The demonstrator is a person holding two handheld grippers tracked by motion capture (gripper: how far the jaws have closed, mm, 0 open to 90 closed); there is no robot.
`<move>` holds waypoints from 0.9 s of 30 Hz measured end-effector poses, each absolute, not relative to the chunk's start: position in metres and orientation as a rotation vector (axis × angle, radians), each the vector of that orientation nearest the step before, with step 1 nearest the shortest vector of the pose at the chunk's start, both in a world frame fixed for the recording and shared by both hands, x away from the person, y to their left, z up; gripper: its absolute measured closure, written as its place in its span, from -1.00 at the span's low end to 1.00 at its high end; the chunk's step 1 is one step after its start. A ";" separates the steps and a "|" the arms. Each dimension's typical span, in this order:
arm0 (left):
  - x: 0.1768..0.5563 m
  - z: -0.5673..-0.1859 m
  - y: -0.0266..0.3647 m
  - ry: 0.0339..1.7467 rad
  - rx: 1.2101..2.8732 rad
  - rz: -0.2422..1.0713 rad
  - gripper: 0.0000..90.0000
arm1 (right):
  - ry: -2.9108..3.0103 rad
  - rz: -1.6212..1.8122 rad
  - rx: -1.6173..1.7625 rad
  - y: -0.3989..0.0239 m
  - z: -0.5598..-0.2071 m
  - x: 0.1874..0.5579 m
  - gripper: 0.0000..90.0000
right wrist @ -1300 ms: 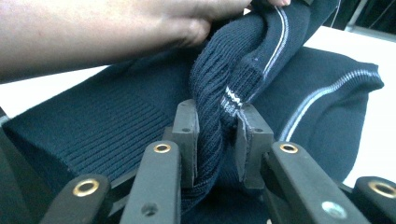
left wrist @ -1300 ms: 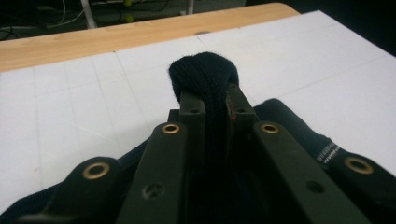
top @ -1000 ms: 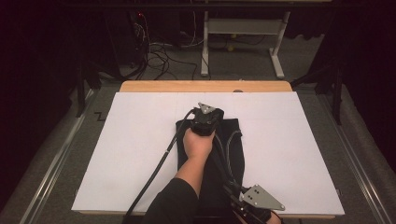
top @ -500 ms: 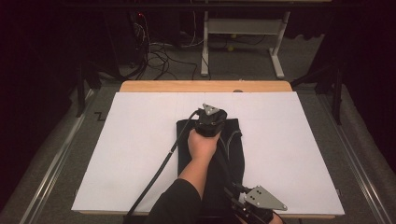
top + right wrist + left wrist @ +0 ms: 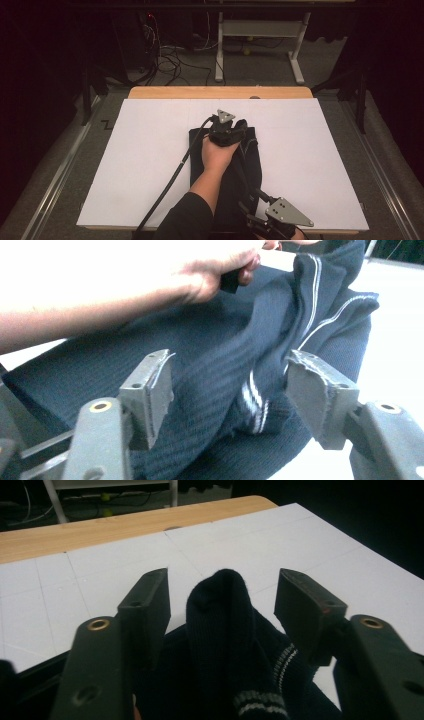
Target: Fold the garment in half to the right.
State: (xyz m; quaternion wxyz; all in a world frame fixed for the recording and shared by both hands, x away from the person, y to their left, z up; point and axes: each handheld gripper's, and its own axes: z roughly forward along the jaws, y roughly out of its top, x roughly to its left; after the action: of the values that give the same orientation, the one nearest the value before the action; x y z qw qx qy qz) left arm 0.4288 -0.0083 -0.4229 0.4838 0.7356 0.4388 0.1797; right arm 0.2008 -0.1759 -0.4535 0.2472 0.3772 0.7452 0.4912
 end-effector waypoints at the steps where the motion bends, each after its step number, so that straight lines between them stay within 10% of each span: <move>1: 0.428 -0.422 -0.008 1.065 1.795 0.441 -0.28 | 2.027 1.349 1.028 -0.176 -0.452 0.201 -0.27; 15: 0.408 -0.421 0.020 1.001 1.807 0.418 -0.69 | 2.033 1.377 1.031 -0.174 -0.441 0.209 -0.36; 27: 0.383 -0.425 0.084 0.984 1.738 0.424 -0.94 | 2.076 1.313 0.988 -0.170 -0.427 0.254 -0.01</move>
State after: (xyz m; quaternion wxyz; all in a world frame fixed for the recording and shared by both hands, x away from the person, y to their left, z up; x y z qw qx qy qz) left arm 0.3830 0.0844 -0.4254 0.5226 0.7257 0.4111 0.1769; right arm 0.2538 -0.1702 -0.4267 0.2444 0.3618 0.7603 0.4810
